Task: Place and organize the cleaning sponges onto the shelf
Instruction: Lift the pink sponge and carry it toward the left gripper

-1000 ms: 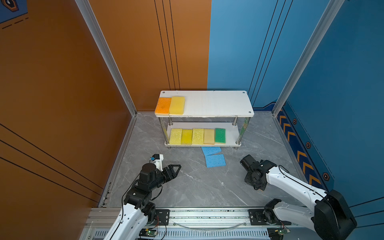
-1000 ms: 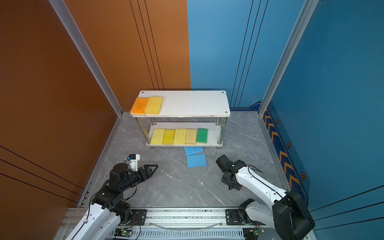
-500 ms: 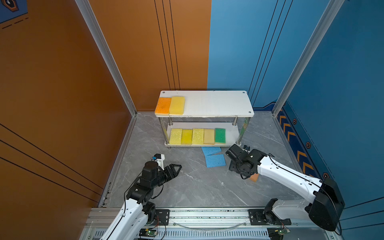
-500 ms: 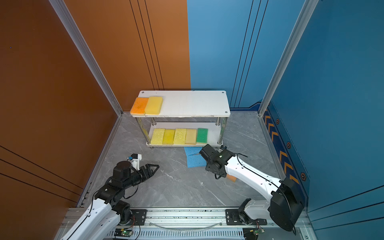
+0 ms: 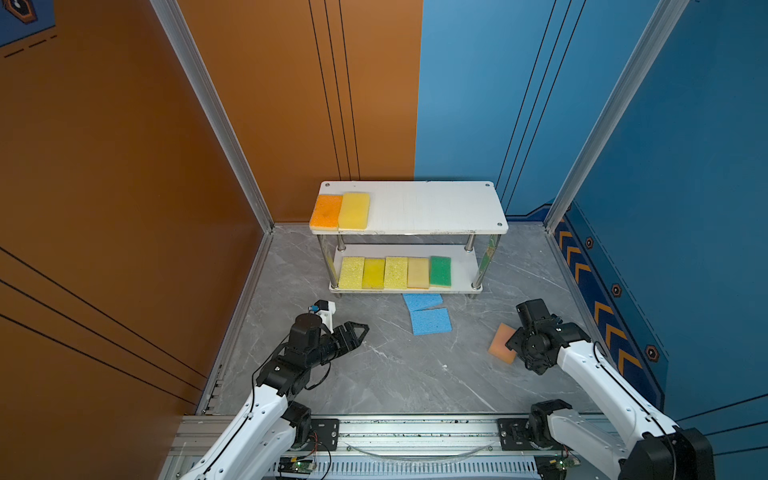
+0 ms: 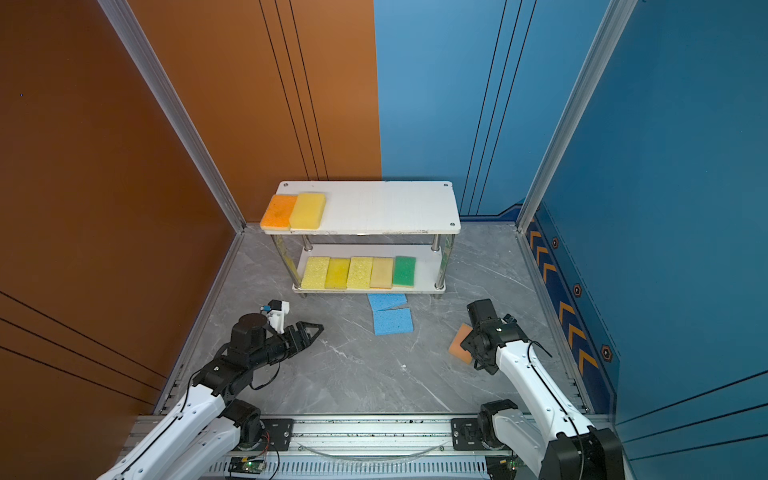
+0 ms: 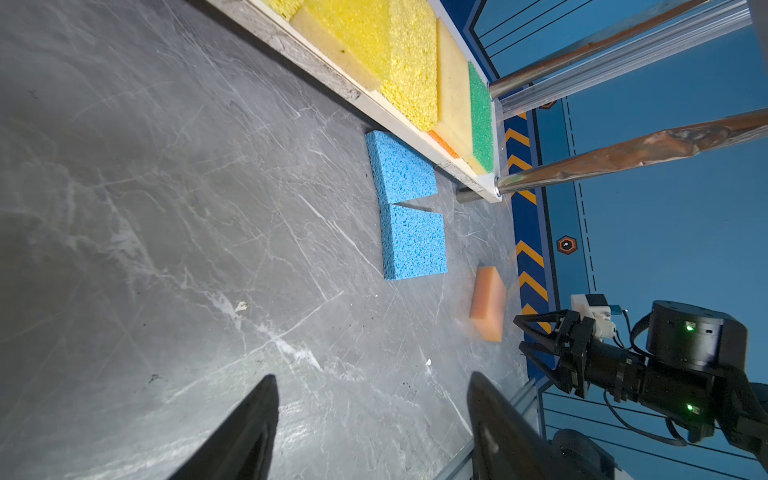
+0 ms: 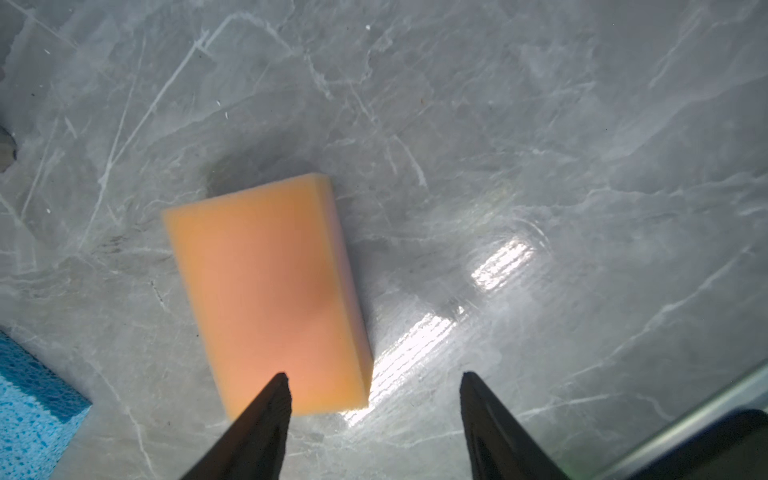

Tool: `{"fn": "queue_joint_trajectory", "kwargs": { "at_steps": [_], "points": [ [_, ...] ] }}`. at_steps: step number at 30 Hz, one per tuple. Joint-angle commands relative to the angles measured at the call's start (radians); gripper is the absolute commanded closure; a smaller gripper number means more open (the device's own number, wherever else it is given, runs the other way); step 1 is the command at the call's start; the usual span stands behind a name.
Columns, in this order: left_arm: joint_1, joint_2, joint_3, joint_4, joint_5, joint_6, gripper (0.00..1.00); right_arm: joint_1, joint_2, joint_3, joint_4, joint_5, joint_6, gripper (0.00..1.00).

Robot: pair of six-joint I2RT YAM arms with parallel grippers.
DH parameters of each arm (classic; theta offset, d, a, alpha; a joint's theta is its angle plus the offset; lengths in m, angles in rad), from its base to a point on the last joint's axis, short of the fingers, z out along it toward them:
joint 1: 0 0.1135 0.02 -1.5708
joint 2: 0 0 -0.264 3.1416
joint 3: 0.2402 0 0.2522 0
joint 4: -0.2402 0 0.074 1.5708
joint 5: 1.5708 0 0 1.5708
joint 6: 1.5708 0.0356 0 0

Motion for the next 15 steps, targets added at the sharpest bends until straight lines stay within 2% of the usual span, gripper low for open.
{"fn": "queue_joint_trajectory", "kwargs": {
  "at_steps": [1,9,15],
  "points": [
    [-0.020,0.004,0.032,0.009,-0.015,0.013,0.28,-0.018,0.004,-0.045,0.090,-0.079,-0.033,0.37],
    [-0.048,0.000,0.039,0.008,-0.037,-0.007,0.28,-0.025,0.042,-0.115,0.207,-0.114,-0.019,0.51],
    [-0.066,-0.003,0.045,-0.009,-0.059,-0.011,0.28,-0.030,0.005,-0.153,0.234,-0.106,-0.018,0.81]
  ]
}}
